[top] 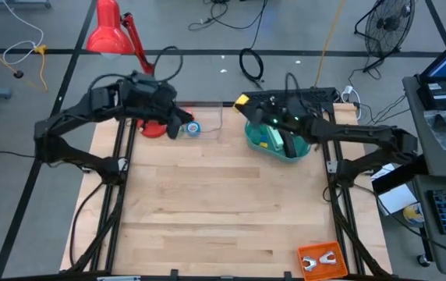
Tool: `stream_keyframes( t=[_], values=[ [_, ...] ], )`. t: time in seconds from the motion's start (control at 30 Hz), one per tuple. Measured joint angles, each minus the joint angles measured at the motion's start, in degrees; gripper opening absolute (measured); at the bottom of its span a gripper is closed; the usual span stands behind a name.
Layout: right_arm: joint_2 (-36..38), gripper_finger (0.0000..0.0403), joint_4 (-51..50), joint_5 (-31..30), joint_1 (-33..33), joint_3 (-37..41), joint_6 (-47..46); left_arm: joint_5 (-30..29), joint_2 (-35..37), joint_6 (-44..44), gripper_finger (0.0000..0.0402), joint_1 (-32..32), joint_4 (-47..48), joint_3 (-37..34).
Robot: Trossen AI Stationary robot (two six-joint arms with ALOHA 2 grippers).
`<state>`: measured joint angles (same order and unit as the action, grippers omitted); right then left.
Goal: Pick and place Stapler, Stapler remover, tape
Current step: Put the yellow tape into the transparent bin
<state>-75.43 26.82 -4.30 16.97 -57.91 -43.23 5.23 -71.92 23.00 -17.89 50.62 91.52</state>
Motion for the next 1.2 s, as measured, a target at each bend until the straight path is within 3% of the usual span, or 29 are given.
stream_keyframes(
  t=[0.23, 0.4, 0.6, 0.97, 1.2],
  values=[
    [-10.96, 0.0036, -0.73, 11.76, 4.45, -7.16, -3.57, -5.50, 0.81, -2.62, 0.0067, 8.54, -2.83, 0.01],
    [-18.17, 0.0034, -8.55, 17.97, 5.30, -17.31, 1.28, -3.34, 0.89, -5.41, 0.0067, 11.57, -9.83, 0.03],
    [-25.54, 0.0034, -19.91, 19.60, 6.70, -27.97, 8.99, -3.85, 0.85, -4.39, 0.0067, 12.33, -12.01, 0.05],
    [-34.14, 0.0034, -29.92, 30.07, 11.43, -36.09, 18.12, -3.88, 0.85, -2.78, 0.0067, 9.62, -8.92, 0.05],
    [-37.63, 0.0034, -39.05, 29.56, 10.71, -42.78, 27.37, -3.79, 0.85, -2.63, 0.0067, 9.60, -6.96, 0.05]
  ],
)
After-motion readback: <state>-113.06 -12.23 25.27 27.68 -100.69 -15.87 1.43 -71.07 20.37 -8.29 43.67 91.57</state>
